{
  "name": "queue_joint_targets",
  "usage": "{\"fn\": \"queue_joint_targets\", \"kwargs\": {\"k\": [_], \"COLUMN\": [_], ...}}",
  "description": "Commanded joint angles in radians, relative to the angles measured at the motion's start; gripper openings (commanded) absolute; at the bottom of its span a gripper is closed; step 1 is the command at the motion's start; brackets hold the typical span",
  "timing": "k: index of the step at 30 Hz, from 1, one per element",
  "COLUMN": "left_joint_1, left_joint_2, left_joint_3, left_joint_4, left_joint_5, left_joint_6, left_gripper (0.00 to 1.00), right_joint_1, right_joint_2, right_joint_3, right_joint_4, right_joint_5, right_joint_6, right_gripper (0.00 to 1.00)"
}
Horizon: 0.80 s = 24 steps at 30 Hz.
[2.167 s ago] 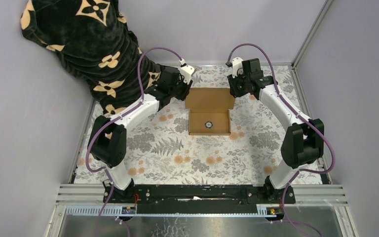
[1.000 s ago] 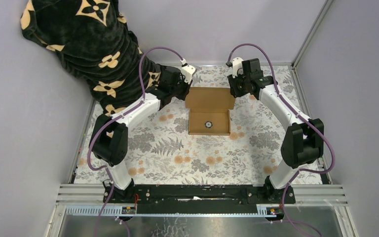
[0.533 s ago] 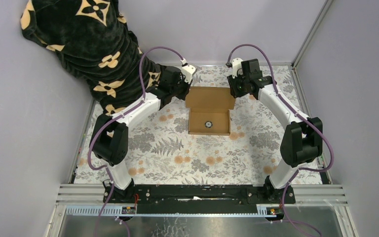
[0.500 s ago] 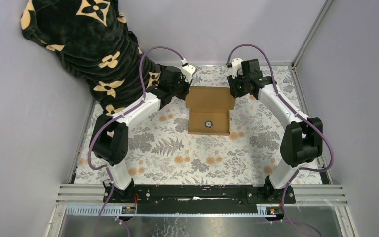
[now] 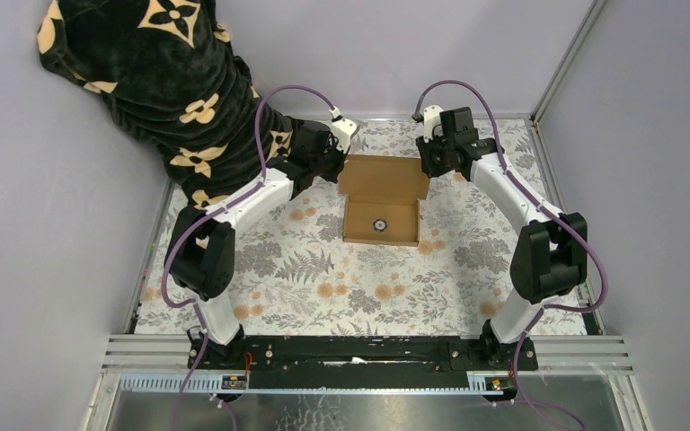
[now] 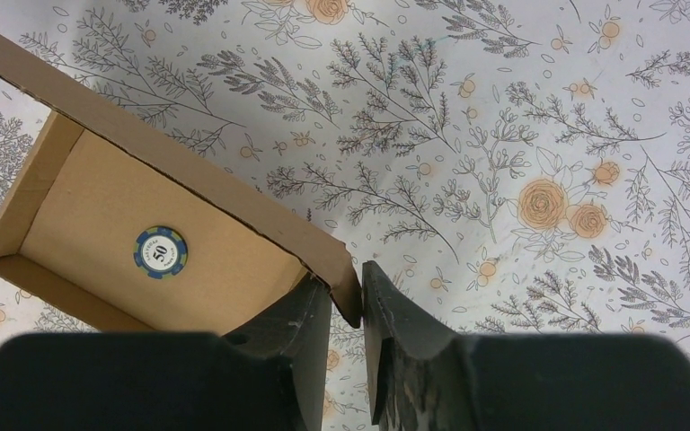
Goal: Fold the paper box
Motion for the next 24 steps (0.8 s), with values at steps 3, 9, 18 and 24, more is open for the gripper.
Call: {"fn": "queue_joint_targets", "kwargs": {"k": [3,9,18,24], "left_joint_1": [0.007,0.007,0.007,0.006], "left_joint_2": [0.013,0.02,0.037,0.046], "left_joint_3": [0.043,0.066,0.089,0.097], "left_joint_4": [0.003,-0.003,-0.007,-0.009], "left_joint_5": [0.012,0.02,0.031,0.036], "left_joint_6": [0.019,0.023,0.025,0.027], "left_gripper": [0.19,0.21,0.23,0.21], "right_joint_1": [-0.009,-0.009,-0.009,-0.009], "right_joint_2": [0.014,0.023,0.015,0.006], "right_joint_3": [0.005,0.017,0.01,0.007], "right_joint_4": [0.019,0.013,0.013,0.014], "right_joint_5": [0.014,0.011,0.035,0.044], "right_joint_6": [-0.008,-0.01,-0.011,-0.008], "right_gripper": [0.25,0.23,0.3,0.29]}}
